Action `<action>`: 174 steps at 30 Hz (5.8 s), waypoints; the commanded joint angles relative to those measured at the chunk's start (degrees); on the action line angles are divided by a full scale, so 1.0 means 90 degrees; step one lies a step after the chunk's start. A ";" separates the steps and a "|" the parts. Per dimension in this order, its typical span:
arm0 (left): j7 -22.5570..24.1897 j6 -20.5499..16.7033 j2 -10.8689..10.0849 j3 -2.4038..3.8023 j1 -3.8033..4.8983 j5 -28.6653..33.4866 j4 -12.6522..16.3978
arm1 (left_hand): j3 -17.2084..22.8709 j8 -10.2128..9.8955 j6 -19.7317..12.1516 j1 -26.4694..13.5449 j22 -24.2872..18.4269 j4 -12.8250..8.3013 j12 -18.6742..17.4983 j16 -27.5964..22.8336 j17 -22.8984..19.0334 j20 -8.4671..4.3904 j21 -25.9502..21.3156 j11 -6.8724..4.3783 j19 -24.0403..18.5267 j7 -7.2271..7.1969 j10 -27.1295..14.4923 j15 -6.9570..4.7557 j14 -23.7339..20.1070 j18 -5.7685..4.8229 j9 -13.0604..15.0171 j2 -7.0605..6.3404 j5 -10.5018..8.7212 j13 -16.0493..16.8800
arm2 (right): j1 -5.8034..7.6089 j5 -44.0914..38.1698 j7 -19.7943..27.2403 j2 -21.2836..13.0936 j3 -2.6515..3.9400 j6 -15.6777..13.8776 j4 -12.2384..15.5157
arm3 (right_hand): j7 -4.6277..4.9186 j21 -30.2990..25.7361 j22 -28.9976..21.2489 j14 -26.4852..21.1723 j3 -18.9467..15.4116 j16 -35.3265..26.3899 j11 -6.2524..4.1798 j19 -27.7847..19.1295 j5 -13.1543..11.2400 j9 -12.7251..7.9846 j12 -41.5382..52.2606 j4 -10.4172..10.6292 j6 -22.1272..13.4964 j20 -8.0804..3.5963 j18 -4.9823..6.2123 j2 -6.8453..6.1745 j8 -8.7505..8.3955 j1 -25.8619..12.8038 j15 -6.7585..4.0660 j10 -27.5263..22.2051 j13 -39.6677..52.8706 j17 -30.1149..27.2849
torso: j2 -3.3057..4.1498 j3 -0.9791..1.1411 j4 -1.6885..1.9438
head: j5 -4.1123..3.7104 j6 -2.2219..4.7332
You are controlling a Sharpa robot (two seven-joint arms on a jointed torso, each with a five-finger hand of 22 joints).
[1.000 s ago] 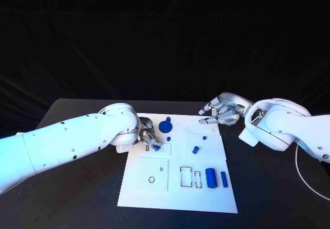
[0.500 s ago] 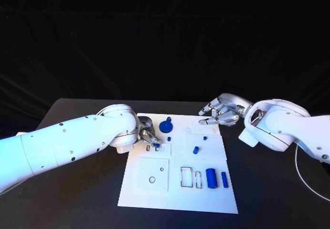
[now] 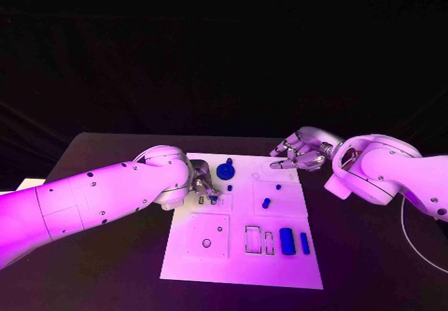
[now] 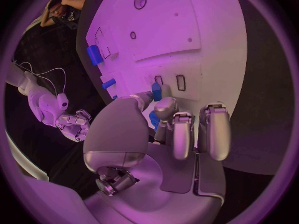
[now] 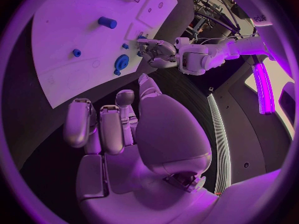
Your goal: Assemble the parts on the task board
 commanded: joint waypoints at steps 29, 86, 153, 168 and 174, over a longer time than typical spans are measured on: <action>-0.0021 0.0797 -0.0062 -0.0035 -0.0063 -0.0265 0.0089 | 0.1283 0.0055 -0.0004 -0.0064 0.0825 -0.1222 0.0038 0.0019 0.1676 0.0034 0.0063 0.0007 0.0288 -0.0023 0.0056 -0.0021 0.0668 -0.0100 0.0018 0.0017 0.0000 0.0011 | -0.0008 0.0022 0.0074 -0.0004 -0.0009 0.0181 -0.0011 | 0.0007 -0.0060 -0.0039 0.0212 -0.0059 -0.0038 -0.0003 -0.0057 0.0034 0.0007 0.0008 0.0021 0.0043 -0.0014 0.0090 0.0045 0.0024 0.0030 -0.0019 0.0019 -0.0009 -0.0017 | 0.0006 0.0005 -0.0007 | 0.0032 -0.0027; -0.0024 0.0716 0.0123 -0.0024 -0.0061 -0.0200 -0.0170 | -0.1118 0.0054 0.0629 -0.1748 0.1217 -0.0075 0.0409 0.0019 0.1676 -0.0090 0.0298 -0.0153 0.0451 -0.0229 0.0441 -0.0152 0.0668 -0.0185 -0.0068 -0.0036 -0.0075 0.0397 | -0.0008 0.0003 0.0084 -0.0049 -0.0009 0.0187 0.0020 | 0.0008 -0.0120 -0.0124 0.0197 -0.0179 -0.0112 0.0001 -0.0099 0.0023 0.0006 0.0002 0.0116 0.0040 -0.0015 0.0106 0.0049 0.0033 -0.0060 -0.0017 0.0009 -0.0054 -0.0094 | 0.0002 0.0003 0.0002 | -0.0007 -0.0047; 0.0230 0.1997 0.0867 0.0156 0.0621 0.0249 -0.2467 | -0.3173 -0.0465 0.0248 -0.0782 0.1043 0.0264 -0.0455 0.0019 0.1676 0.0108 0.0095 0.0088 0.0365 0.0042 -0.0227 0.0052 0.0668 -0.0129 -0.0556 0.0705 -0.0253 -0.0712 | -0.0013 0.0066 0.0086 0.0056 -0.0073 0.0206 -0.0127 | -0.0002 -0.0175 -0.0198 0.0188 -0.0259 -0.0174 -0.0006 -0.0130 0.0072 0.0012 0.0079 0.0173 0.0066 -0.0018 0.0120 0.0089 0.0060 -0.0075 -0.0022 0.0043 -0.0026 -0.0149 | -0.0001 0.0003 0.0008 | 0.0079 -0.0059; 0.0258 0.1895 0.0961 0.0152 0.0555 0.0309 -0.2596 | -0.3173 -0.0457 0.0279 -0.0617 0.1055 0.0230 -0.0419 0.0019 0.1676 0.0087 0.0101 0.0067 0.0371 0.0021 -0.0198 0.0031 0.0668 -0.0132 -0.0582 0.0805 -0.0241 -0.0695 | -0.0017 0.0065 0.0093 0.0072 -0.0074 0.0226 -0.0132 | -0.0002 -0.0175 -0.0198 0.0188 -0.0259 -0.0174 -0.0006 -0.0130 0.0072 0.0012 0.0079 0.0173 0.0066 -0.0018 0.0120 0.0089 0.0060 -0.0075 -0.0022 0.0043 -0.0026 -0.0149 | -0.0002 0.0007 -0.0003 | 0.0094 -0.0057; 0.0262 0.1835 0.0970 0.0151 0.0553 0.0309 -0.2607 | -0.3175 -0.0452 0.0292 -0.0535 0.1061 0.0209 -0.0414 0.0019 0.1676 0.0080 0.0103 0.0060 0.0374 0.0015 -0.0193 0.0025 0.0668 -0.0133 -0.0590 0.0819 -0.0242 -0.0698 | -0.0017 0.0064 0.0089 0.0073 -0.0074 0.0237 -0.0131 | -0.0002 -0.0175 -0.0198 0.0188 -0.0259 -0.0174 -0.0006 -0.0130 0.0072 0.0012 0.0079 0.0173 0.0066 -0.0018 0.0120 0.0089 0.0060 -0.0075 -0.0022 0.0043 -0.0026 -0.0149 | -0.0001 0.0010 0.0004 | 0.0092 -0.0055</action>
